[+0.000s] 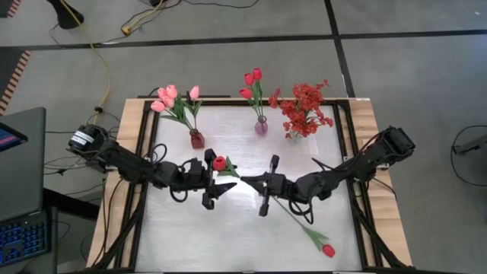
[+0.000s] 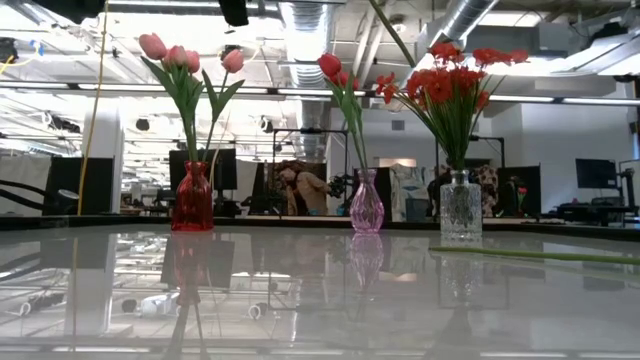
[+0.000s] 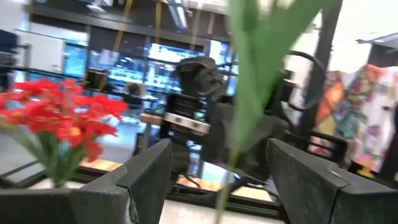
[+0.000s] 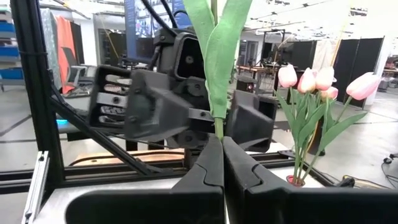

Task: Sort flowers into vase by color
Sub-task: Put the red tulip into the purple vase

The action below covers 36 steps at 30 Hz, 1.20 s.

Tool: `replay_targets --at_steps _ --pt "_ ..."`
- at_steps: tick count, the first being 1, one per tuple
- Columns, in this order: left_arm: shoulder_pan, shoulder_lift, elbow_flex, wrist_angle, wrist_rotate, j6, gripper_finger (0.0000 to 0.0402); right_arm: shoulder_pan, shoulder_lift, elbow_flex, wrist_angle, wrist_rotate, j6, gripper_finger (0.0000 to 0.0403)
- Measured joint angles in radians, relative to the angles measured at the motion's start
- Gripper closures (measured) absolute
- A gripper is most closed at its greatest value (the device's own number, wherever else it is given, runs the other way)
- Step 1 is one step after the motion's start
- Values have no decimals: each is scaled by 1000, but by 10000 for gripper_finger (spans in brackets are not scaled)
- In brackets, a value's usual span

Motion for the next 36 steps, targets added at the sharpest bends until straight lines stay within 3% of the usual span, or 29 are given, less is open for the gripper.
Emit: replay_targets --at_steps 18,23,31,36 --pt "52 0 0 28 54 -11 152 -26 0 0 1 -1 12 386" --pt "62 0 11 28 69 -4 152 -44 0 0 0 -46 35 386" --pt "61 0 58 -49 71 43 153 -50 0 0 0 -51 35 386" --pt "61 0 59 -68 71 42 185 -49 0 0 -3 -51 35 386"
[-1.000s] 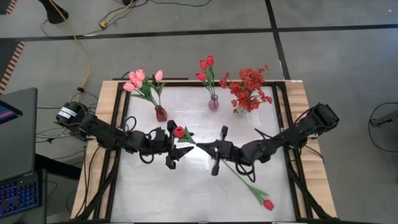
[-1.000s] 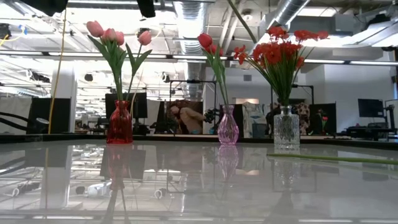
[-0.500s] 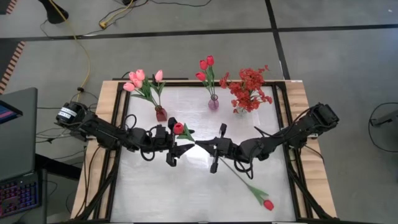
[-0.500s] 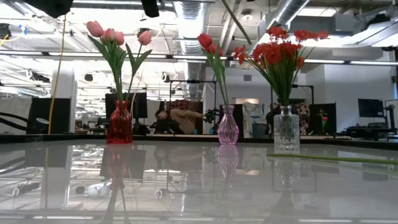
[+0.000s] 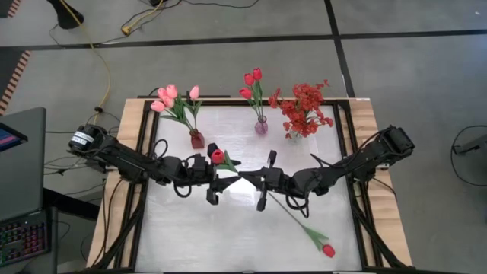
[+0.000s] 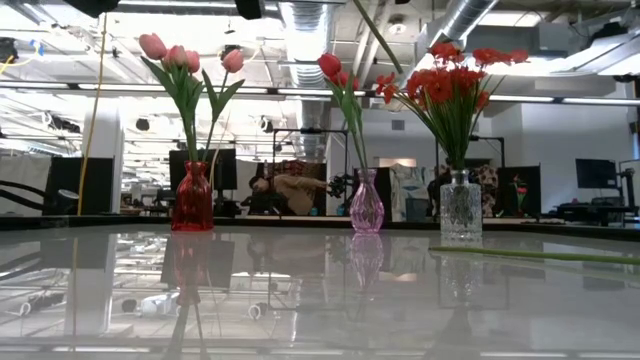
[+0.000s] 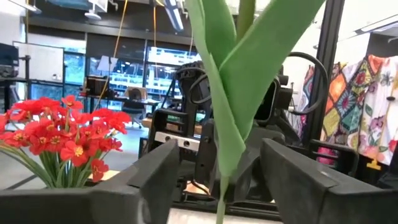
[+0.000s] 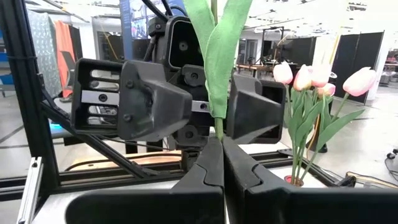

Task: Sort flowers into vase by color
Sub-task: Put the red tulip into the purple vase

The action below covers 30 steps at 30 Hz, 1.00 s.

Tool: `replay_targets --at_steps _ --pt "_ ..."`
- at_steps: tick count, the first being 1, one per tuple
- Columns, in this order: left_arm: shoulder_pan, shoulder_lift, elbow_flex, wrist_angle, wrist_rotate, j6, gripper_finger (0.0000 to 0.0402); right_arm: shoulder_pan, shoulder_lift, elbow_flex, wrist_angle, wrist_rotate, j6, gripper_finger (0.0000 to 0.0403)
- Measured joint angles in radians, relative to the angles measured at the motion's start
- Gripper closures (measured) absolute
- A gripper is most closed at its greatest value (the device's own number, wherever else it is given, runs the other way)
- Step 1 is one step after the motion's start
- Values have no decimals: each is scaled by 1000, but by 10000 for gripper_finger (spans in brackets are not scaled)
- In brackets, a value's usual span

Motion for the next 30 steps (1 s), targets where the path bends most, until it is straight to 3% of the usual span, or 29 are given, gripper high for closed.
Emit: replay_targets --at_steps 10,15,24,30 --pt "0 0 0 2 -5 5 327 0 0 0 0 0 -2 386" --pt "-1 0 0 2 -8 25 390 0 0 0 -1 0 -2 357" --pt "0 0 0 -26 -79 39 399 12 -1 0 -7 14 -60 262" --pt "33 0 -1 -104 -219 87 399 76 -90 0 -285 274 -127 194"
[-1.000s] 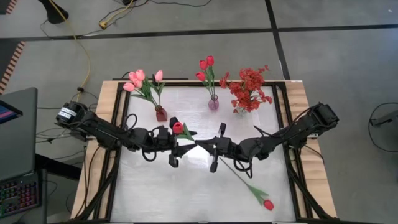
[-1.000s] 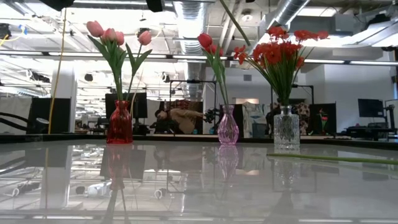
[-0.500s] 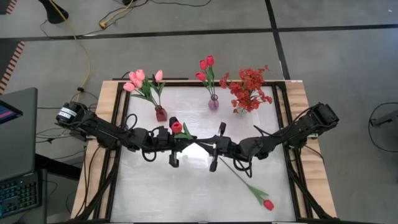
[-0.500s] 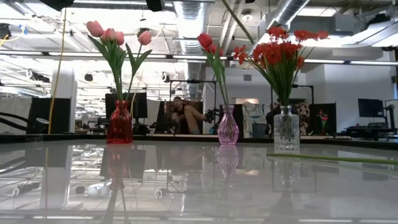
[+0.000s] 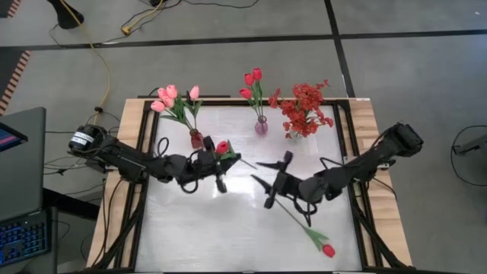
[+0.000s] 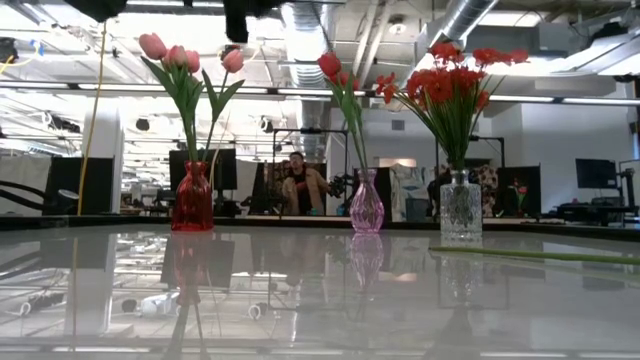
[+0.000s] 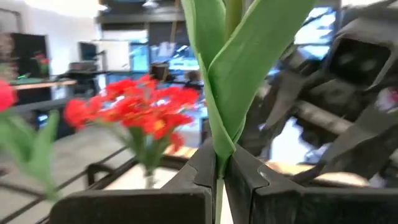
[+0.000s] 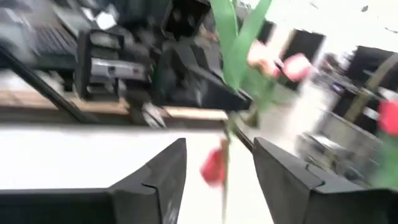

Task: Sort flowers into vase by color
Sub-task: Put the red tulip into the purple vase

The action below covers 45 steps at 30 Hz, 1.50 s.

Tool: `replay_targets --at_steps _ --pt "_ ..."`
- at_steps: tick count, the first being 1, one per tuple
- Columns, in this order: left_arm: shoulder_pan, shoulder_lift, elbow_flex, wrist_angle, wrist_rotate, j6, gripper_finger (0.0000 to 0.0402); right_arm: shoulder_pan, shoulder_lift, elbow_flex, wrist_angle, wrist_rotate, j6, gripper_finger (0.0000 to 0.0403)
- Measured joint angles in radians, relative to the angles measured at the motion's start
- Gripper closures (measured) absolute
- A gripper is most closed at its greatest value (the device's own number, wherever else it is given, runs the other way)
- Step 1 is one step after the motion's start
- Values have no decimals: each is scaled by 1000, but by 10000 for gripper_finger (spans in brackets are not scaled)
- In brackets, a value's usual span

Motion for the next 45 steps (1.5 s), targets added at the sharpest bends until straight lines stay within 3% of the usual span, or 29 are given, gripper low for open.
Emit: replay_targets --at_steps 4,8,13,19,24,32,41,45 --pt "94 0 0 -63 13 -53 399 15 -100 0 -335 49 134 178" --pt "213 18 6 -71 122 -112 399 -10 -179 0 -669 46 328 177" --pt "276 140 157 -174 208 -96 399 -77 -197 -2 -904 47 511 177" --pt "244 318 450 -470 35 54 400 -116 -175 -2 -1014 43 559 177" --pt "268 386 572 -512 -23 105 400 -129 -208 -2 -1125 62 606 178" --pt "360 387 607 -500 20 142 400 -135 -295 -2 -1171 84 625 178" --pt "407 369 607 -483 110 125 400 -154 -300 -2 -1204 123 622 178" --pt "406 362 607 -475 99 160 400 -165 -299 -2 -1203 124 622 178"
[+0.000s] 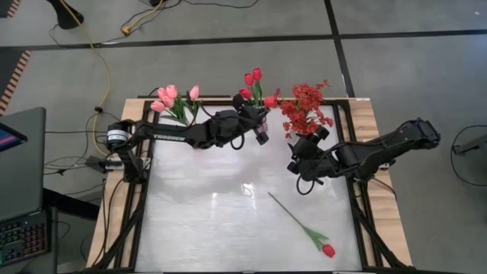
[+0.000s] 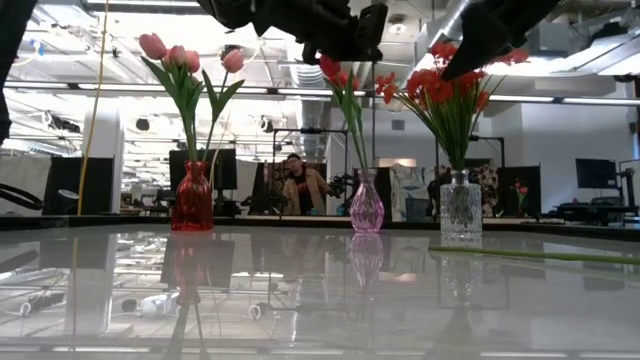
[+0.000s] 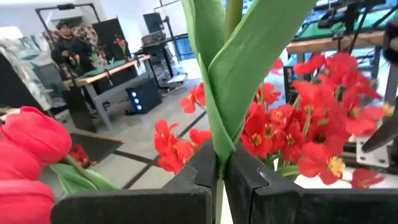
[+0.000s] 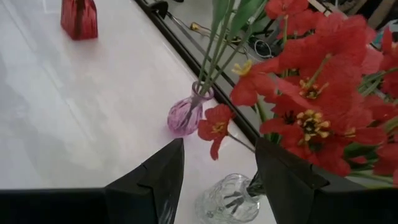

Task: Sort flowers into vase by color
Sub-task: Put the red tulip into the purple vase

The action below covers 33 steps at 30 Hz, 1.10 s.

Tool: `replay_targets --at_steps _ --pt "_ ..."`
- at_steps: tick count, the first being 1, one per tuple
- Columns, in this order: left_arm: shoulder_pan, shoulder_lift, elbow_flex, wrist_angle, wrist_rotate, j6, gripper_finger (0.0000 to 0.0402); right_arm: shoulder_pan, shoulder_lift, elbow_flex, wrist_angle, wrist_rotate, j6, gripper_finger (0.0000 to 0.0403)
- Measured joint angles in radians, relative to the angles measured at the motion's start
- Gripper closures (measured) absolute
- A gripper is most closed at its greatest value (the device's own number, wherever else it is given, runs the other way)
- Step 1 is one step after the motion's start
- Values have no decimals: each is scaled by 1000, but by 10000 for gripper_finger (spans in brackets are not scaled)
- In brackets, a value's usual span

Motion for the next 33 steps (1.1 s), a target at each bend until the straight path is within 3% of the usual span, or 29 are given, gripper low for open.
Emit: replay_targets --at_steps 12,18,33 --pt "34 2 0 -12 0 1 400 -3 0 0 4 0 1 178" --pt "70 2 0 -43 91 -91 400 -3 0 0 2 -1 18 178" --pt "118 2 -1 -143 129 -219 400 -3 0 0 1 -7 26 178"
